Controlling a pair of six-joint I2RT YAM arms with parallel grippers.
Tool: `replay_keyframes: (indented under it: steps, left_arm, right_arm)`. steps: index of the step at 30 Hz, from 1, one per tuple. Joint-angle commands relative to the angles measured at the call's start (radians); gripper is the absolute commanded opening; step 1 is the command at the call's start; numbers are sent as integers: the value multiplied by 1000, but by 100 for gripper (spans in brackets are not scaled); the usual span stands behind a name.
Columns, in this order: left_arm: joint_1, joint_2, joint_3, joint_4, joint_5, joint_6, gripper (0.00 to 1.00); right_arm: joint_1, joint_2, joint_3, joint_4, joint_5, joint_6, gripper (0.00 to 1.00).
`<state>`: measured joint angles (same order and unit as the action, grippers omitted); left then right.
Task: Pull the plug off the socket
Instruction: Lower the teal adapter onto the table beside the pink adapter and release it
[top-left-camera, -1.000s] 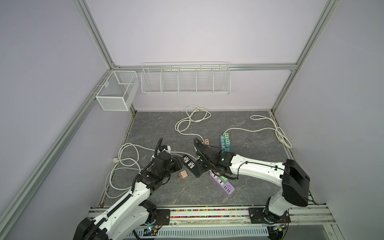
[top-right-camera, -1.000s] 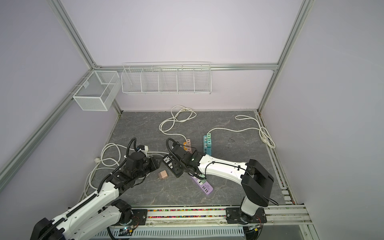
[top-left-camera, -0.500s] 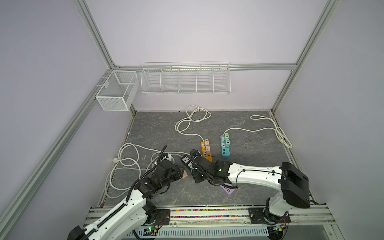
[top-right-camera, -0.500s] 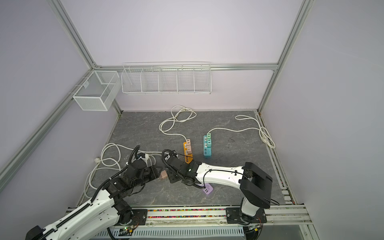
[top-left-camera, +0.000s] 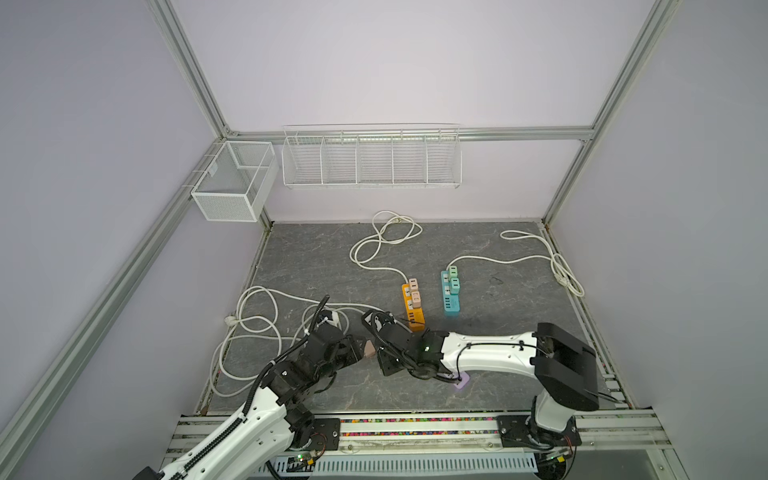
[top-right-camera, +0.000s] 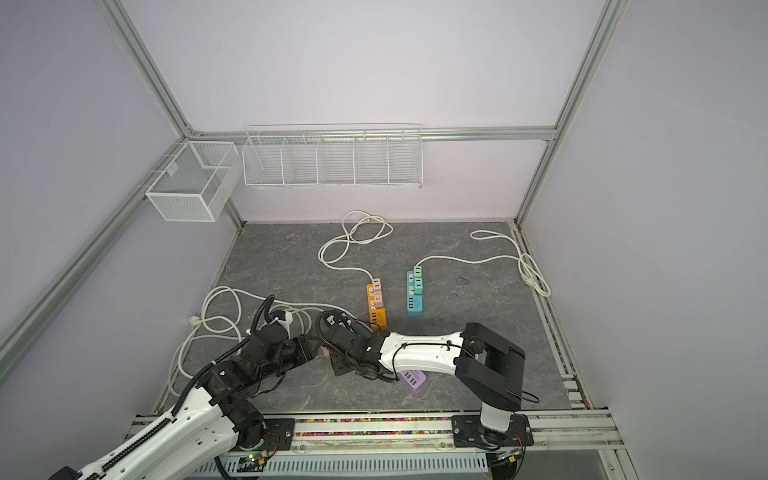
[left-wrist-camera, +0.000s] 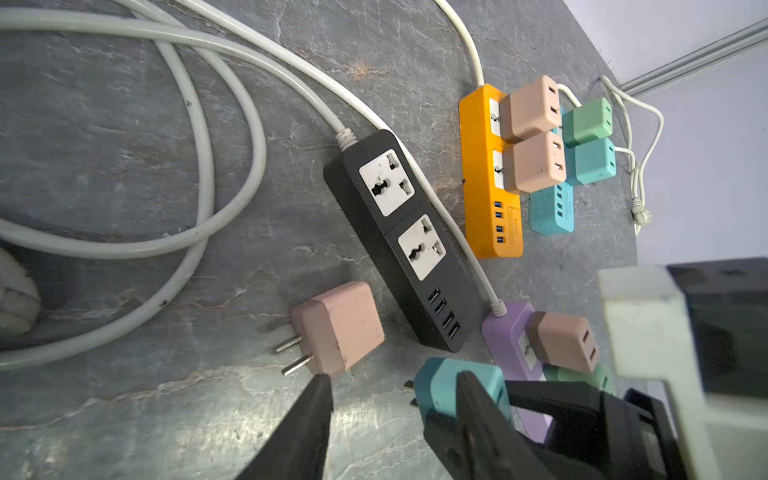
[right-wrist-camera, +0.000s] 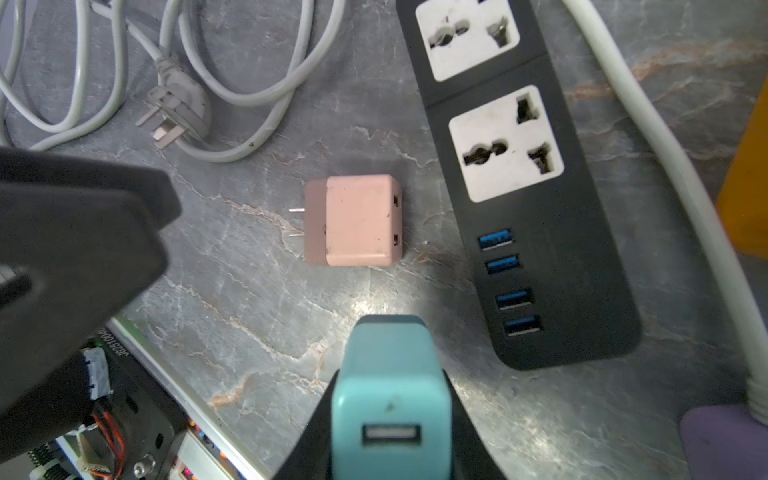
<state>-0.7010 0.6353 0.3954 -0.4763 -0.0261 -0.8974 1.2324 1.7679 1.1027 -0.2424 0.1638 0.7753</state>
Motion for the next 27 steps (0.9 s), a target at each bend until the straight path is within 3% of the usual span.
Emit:
replay_keyframes:
  steps: [1,20,27]
  left_arm:
    - [-3,-24,-15,-37,-7,-13,51]
    - [-3,-31,-8,-41,-33,-3,56]
    - [-3,-19,-9,-30,-34,-3,57]
  right_arm:
    - [6,18,-3,39,-25,32,20]
    - [-4,110,42,61,-72,29,23]
    - [-8,114,48,46,-76,24,34]
